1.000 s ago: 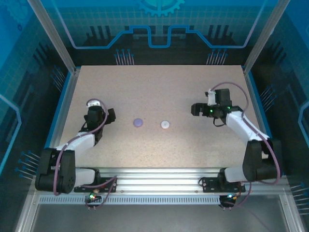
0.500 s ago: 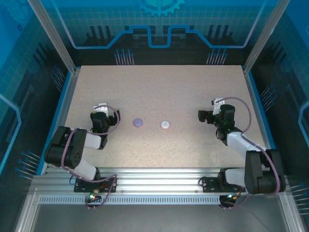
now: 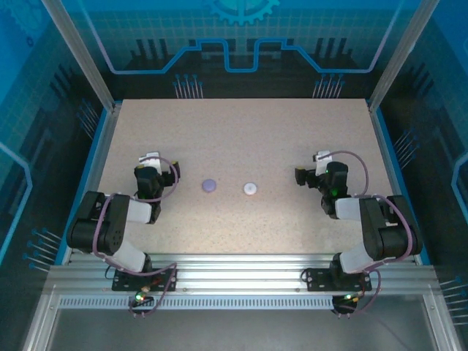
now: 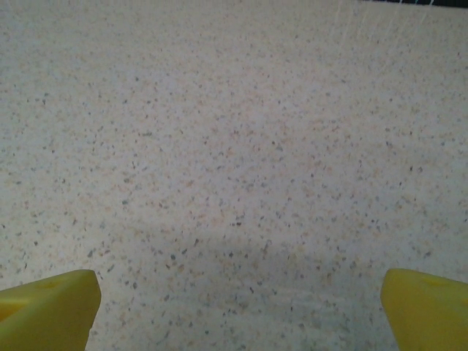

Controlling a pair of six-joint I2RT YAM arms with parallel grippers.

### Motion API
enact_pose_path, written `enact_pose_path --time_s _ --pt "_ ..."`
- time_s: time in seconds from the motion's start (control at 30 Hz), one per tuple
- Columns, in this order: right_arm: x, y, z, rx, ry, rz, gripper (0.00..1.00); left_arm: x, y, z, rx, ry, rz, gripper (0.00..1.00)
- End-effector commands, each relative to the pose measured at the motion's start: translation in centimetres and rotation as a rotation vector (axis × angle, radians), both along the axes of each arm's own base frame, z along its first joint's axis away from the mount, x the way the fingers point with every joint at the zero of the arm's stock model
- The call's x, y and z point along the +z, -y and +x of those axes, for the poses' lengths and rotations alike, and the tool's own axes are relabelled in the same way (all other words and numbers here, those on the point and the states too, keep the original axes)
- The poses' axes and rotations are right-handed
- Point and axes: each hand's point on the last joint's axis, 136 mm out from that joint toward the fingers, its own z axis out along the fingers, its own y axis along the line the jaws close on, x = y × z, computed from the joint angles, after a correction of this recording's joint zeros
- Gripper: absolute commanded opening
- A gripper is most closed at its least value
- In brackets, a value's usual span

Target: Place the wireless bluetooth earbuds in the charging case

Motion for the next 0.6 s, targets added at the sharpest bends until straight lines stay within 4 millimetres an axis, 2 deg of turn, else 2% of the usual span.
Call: enact_pose_path --time_s 0.0,0.57 --pt "1.68 0.13 0.97 0.0 0.057 -0.005 1.0 1.34 0.26 0.64 -0.017 0.042 -0.006 0.99" --pt "1.66 0.14 0.91 0.0 0.057 -0.005 1.0 1.35 0.3 0.65 -0.02 0.042 -0.003 0.99"
